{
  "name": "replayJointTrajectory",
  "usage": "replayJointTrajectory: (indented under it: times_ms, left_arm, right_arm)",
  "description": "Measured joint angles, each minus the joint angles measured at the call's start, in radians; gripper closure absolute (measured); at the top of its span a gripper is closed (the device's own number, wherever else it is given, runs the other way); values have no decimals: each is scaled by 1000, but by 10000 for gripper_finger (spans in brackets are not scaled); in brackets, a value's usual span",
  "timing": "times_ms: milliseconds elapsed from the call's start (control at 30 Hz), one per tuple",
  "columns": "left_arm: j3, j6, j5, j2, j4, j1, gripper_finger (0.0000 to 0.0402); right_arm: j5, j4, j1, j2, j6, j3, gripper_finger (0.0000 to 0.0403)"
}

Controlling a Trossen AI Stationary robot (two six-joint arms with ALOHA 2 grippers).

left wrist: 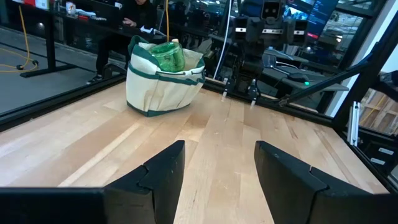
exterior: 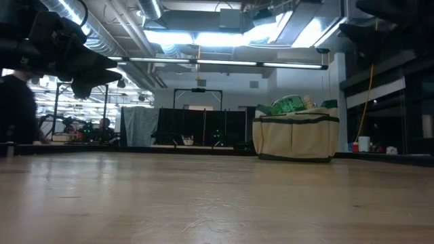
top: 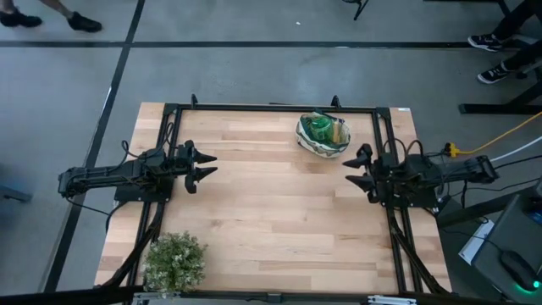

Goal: Pick & Place Garden tools in Gardening bag
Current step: Return to Home Position

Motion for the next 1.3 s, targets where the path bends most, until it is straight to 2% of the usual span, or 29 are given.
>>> replayJointTrajectory:
  times_ms: [100,333,500,767,867,933,1167,1300]
  left_arm:
    - [0,0,0,0,0,0,210]
    - [0,0,0,0,0,0,211]
    - [0,0,0,0,0,0,211]
    - [0,0,0,0,0,0,210]
    - [0,0,0,0,0,0,212]
    - [0,0,0,0,0,0,212]
    - [0,0,0,0,0,0,211]
    - [0,0,0,0,0,0,212]
  right_arm:
    - [-5,57,0,-63,0,-59,172]
    - [-8,-83,0,-177,-18,-70,172]
    - [-4,-147,0,-183,-52,-70,172]
    - [111,-228,0,-183,-68,-70,172]
    - [120,-268,0,-183,-71,-70,171]
    - [102,-279,0,-183,-63,-70,171]
    - [-69,-308,0,-183,-114,-70,171]
    - [-89,-311,0,-183,-140,-70,171]
